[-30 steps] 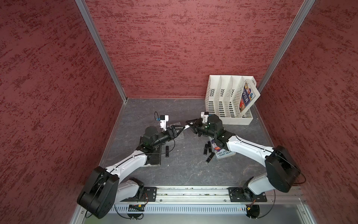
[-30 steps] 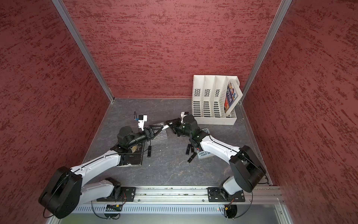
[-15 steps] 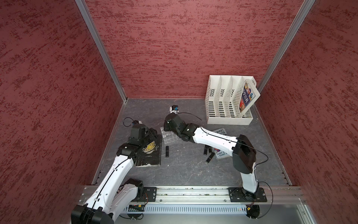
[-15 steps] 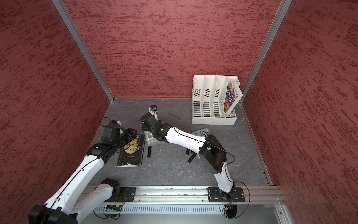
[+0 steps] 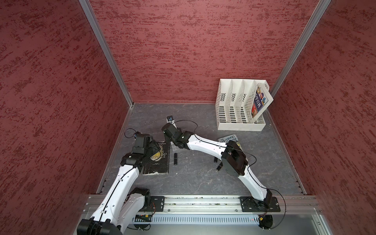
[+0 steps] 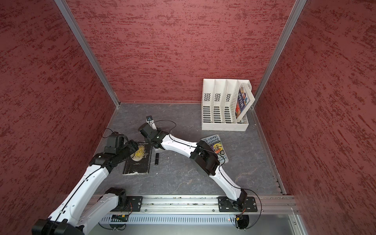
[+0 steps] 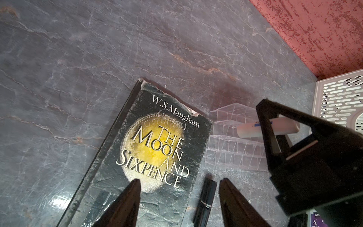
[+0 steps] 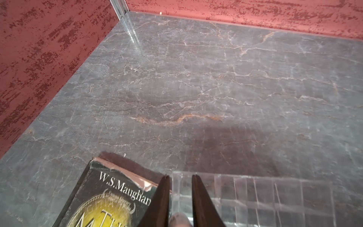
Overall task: Arrange the lipsticks in the organizer
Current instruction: Place the lipstick in the storage box.
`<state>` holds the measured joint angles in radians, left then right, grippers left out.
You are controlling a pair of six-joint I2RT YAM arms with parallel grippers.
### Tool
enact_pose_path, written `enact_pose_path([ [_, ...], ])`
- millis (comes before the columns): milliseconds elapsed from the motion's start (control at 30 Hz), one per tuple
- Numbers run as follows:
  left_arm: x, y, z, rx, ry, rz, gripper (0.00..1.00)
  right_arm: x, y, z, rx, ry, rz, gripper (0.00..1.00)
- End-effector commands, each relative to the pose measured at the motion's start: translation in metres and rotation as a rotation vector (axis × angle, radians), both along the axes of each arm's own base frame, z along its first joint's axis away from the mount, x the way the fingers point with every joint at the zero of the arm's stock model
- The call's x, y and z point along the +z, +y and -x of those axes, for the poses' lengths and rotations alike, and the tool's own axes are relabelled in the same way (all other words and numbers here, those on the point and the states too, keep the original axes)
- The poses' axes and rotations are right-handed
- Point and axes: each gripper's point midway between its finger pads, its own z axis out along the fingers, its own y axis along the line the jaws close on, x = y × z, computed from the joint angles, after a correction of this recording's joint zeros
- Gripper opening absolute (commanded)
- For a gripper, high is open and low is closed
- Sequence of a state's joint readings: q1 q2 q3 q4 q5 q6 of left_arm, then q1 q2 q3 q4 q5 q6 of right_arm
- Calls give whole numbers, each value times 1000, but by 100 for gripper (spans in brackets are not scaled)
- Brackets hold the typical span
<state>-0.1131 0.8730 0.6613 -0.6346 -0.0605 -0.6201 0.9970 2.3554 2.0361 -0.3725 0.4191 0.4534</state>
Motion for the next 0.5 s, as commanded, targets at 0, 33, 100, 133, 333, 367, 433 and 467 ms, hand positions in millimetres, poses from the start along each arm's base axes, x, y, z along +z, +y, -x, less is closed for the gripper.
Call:
enact_pose_path([
  [0,-3,-5,0,-25,-4,12,65,5,-3,-14,-12,-22,1,11],
  [33,-4,-6,0,-27,-4,18,65,6,-2,-14,-9,-25,-4,11],
  [100,-5,-7,0,-29,-2,24,65,3,1,-14,-4,-21,-8,11],
  [133,-5,-7,-1,-30,-3,29,65,0,2,-14,-3,-17,-11,11],
  [333,-7,-9,0,-37,2,36,64,-6,3,-17,-18,-6,-24,10],
  [367,-7,-10,0,-40,4,38,64,-4,3,-18,-19,-7,-30,10],
  [433,-8,-10,0,-41,3,40,64,4,5,-19,-16,-15,-47,10],
  [467,-8,-11,1,-42,5,41,64,6,6,-19,-13,-17,-52,9],
])
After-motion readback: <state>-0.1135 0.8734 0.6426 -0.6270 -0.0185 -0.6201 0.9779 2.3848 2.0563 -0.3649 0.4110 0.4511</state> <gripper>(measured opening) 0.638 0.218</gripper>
